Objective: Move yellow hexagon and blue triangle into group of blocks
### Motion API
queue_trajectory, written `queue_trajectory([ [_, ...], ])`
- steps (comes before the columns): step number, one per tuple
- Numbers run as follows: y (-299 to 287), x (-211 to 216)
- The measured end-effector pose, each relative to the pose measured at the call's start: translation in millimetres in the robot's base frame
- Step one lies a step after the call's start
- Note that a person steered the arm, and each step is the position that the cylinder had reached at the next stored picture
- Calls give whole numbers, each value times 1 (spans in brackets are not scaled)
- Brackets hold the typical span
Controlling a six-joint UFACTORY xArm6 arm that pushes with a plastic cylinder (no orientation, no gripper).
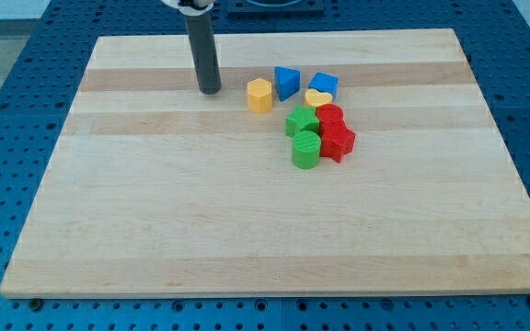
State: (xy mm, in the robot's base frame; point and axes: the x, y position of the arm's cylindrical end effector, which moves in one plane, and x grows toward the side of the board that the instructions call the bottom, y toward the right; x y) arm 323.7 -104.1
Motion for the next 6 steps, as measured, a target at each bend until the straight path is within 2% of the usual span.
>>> queue_trajectory([
  [2, 33, 37],
  [3, 59, 37],
  [5, 21, 23],
  [6, 34, 17],
])
